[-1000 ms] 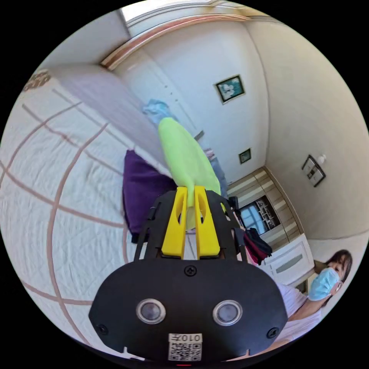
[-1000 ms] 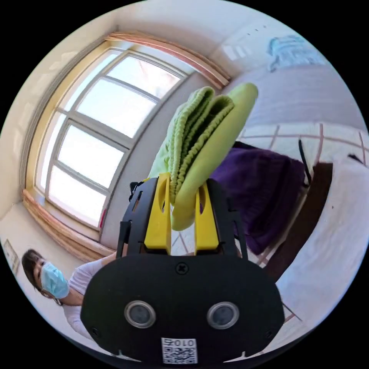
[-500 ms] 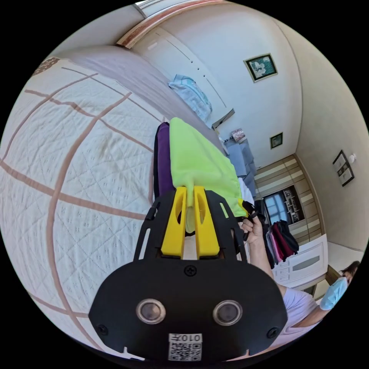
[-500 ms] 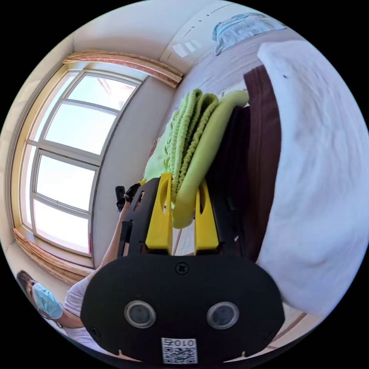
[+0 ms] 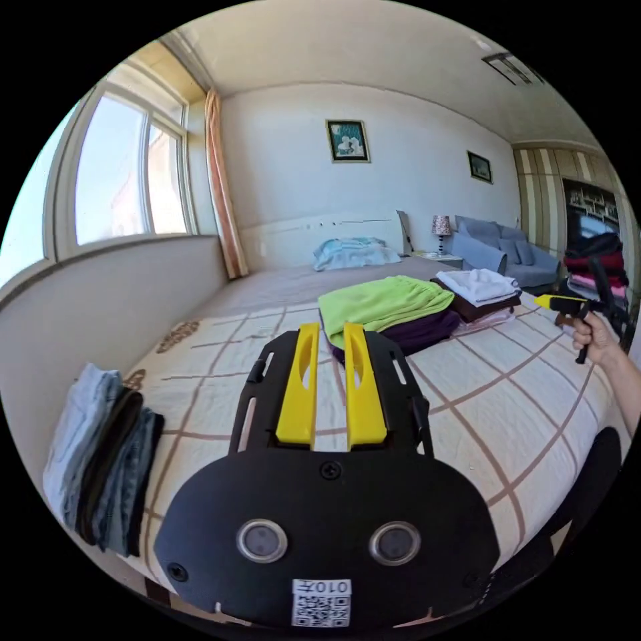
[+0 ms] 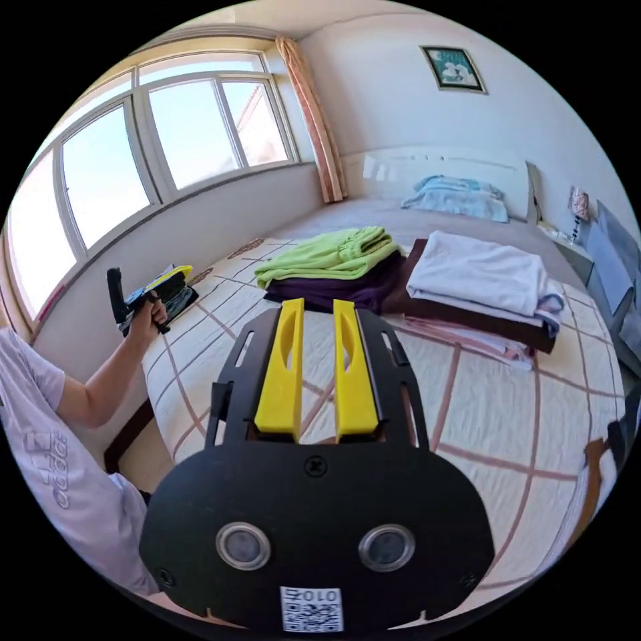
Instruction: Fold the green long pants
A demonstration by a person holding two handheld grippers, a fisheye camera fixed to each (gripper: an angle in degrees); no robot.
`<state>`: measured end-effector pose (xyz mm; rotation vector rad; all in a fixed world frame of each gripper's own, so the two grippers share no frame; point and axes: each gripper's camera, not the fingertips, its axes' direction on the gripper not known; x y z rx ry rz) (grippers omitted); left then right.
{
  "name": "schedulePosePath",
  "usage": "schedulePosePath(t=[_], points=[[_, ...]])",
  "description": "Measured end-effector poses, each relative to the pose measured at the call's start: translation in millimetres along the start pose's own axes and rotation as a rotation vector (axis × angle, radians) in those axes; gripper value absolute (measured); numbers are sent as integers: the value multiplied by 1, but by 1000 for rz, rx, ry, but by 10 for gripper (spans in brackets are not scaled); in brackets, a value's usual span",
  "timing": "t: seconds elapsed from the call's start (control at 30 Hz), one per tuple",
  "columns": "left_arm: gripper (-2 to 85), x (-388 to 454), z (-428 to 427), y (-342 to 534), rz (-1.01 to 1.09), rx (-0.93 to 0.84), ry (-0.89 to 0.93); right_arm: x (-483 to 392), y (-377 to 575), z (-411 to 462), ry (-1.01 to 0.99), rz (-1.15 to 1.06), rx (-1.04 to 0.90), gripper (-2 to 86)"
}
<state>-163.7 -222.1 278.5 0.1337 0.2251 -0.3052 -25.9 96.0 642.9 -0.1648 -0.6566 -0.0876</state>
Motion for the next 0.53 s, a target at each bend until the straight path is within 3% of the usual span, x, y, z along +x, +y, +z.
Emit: schedulePosePath(t=[0.07,0.17,0.3,0.43,0.53], points=[[17,25,-73,38,102,61,-170,-35,47,-29,-14,14,70,60],[4,21,-143,76,75,112,-328,-92,95,-55,-74,32,98,43],[9,-30,-197,106,-49,65,-347,-169,98,-78,-80,-78,120,29],[69,-90,-226,141,-60,-72,-718,-208,77,-98,-136,-126,186,27],[106,-145,-236,171,-138,-162,-804,-234,67,-115,-162,-153,239,26]])
